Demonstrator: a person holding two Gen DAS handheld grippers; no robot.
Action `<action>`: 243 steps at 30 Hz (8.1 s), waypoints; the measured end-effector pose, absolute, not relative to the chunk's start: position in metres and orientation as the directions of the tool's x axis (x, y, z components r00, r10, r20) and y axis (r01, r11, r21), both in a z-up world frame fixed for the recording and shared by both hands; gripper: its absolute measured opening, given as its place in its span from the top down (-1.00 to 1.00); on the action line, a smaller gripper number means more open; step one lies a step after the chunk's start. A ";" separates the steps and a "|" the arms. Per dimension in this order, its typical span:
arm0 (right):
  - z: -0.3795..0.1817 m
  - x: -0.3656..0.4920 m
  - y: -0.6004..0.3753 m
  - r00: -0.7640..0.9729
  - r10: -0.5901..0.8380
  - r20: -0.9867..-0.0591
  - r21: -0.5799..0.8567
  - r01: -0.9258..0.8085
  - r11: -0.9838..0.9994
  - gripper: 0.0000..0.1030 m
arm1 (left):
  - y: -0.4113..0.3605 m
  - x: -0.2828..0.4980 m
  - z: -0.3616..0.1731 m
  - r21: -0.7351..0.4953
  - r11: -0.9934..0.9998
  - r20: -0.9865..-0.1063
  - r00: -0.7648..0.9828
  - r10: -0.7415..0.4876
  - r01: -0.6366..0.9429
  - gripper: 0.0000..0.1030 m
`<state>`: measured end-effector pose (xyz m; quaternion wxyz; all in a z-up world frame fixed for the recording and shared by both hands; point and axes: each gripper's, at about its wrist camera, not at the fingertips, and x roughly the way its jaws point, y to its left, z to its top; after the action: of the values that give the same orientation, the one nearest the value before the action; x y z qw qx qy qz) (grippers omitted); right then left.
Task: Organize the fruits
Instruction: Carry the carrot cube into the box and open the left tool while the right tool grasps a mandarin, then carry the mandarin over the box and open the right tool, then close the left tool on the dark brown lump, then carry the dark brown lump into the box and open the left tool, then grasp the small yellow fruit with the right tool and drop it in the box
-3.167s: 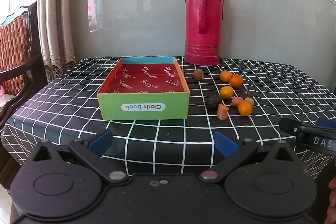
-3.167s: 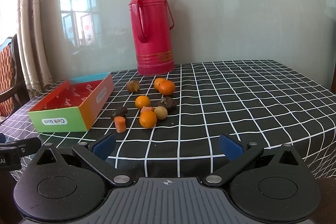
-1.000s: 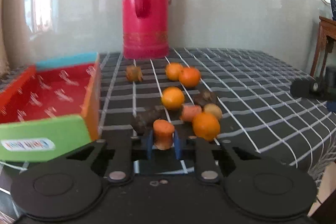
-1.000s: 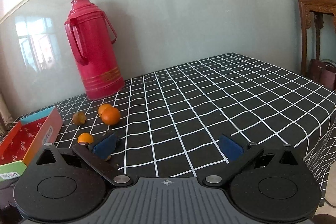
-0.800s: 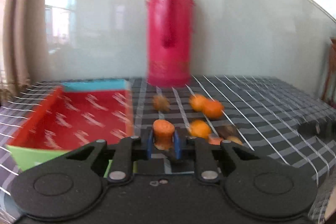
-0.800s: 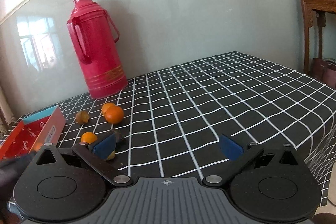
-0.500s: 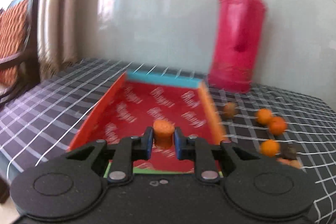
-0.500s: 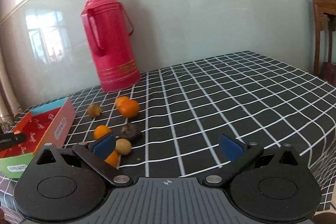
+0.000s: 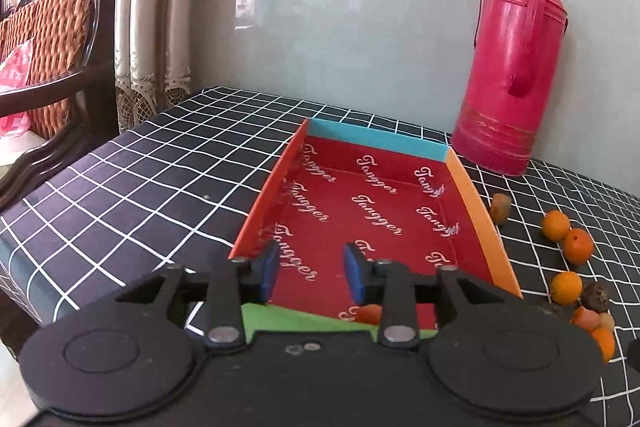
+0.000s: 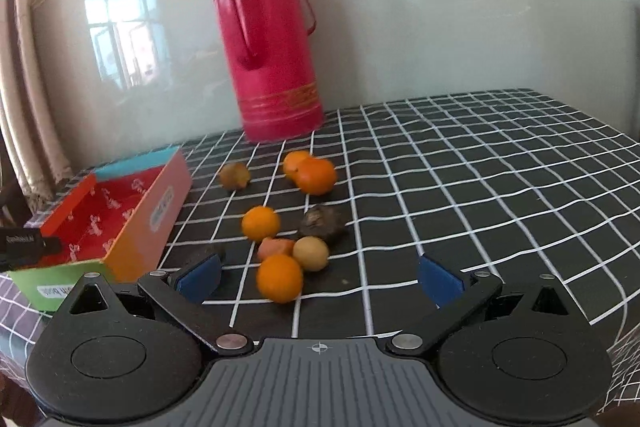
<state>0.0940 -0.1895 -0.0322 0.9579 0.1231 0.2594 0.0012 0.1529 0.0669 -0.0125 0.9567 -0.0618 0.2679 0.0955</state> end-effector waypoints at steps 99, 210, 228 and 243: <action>-0.012 0.061 -0.284 0.883 -0.354 -0.307 0.223 0.428 0.876 -1.00 | -0.070 0.125 -0.032 -0.013 0.965 -0.443 0.864 -0.239 0.260 -0.13; -0.049 0.142 -0.177 0.856 0.075 -0.511 0.201 0.033 0.979 0.49 | 0.076 0.102 0.011 -0.064 0.966 -0.337 0.916 0.216 -0.252 -0.47; -0.017 0.117 -0.082 0.868 0.417 -0.269 0.155 -0.388 0.909 0.49 | 0.131 0.084 0.009 -0.106 0.899 -0.363 0.858 0.363 -0.425 -0.59; -0.024 0.123 -0.043 0.848 0.444 -0.291 0.137 -0.422 0.896 -0.65 | 0.140 0.078 0.008 -0.096 0.893 -0.362 0.851 0.379 -0.439 -0.59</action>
<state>0.1234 -0.0425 -0.0242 0.9606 0.0341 0.1593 0.2253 0.0780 0.1398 0.0084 0.9581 -0.0880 0.1695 0.2136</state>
